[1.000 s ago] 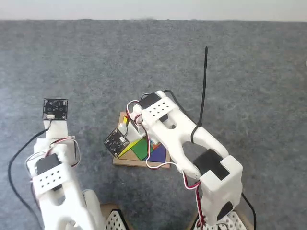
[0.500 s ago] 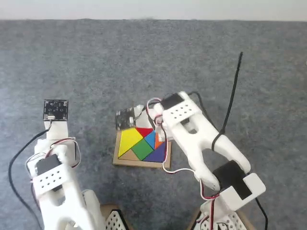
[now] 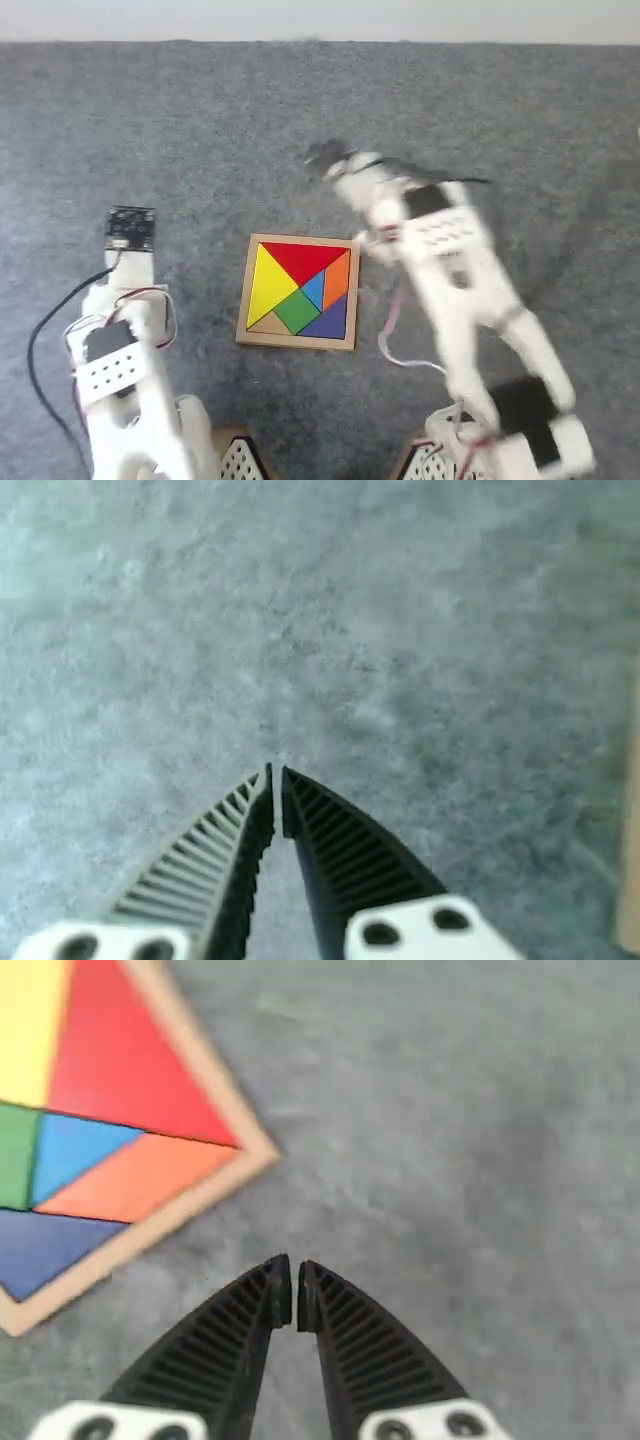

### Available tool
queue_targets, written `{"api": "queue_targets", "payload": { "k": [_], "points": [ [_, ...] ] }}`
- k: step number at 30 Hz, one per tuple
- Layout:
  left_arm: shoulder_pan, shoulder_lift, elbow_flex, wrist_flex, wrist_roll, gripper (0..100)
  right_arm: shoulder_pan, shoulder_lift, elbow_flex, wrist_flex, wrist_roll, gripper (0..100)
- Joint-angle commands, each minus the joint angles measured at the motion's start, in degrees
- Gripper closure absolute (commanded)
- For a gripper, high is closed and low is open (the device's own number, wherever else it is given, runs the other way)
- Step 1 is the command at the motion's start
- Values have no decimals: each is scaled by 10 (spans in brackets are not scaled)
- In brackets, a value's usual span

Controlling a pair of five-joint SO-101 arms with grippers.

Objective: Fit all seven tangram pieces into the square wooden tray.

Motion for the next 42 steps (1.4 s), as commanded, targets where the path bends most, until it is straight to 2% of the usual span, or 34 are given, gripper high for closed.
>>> {"api": "queue_targets", "payload": {
  "k": [1,3,5,7,10,13,15,18,22,27,29,31,34,42],
  "points": [
    [127,1,-48,72,-8,977,58,-115,78,-2,-35,991],
    [224,2,-118,200,-4,977,78,-140,140,-13,-47,991],
    [316,2,-194,290,4,977,113,-167,187,-11,-65,991],
    [373,1,-222,316,-1,977,169,-209,215,6,-83,991],
    [393,-12,-178,271,16,983,270,-314,274,10,-85,991],
    [342,-82,-80,163,83,987,313,-465,375,-5,-48,991],
    [295,-154,-24,128,80,987,314,-577,452,-3,-27,991],
    [252,-246,7,150,62,985,312,-725,560,-21,-33,990],
    [222,-353,60,186,64,986,293,-887,683,1,-102,989],
    [118,-495,150,181,70,985,237,-863,715,15,-120,991],
    [77,-542,175,179,71,985,239,-860,731,17,-120,991],
    [55,-529,184,178,73,985,255,-857,731,36,-120,991],
    [47,-499,186,206,70,986,271,-861,730,97,-120,991],
    [47,-498,186,256,71,985,269,-882,730,107,-120,991]
  ]
}}
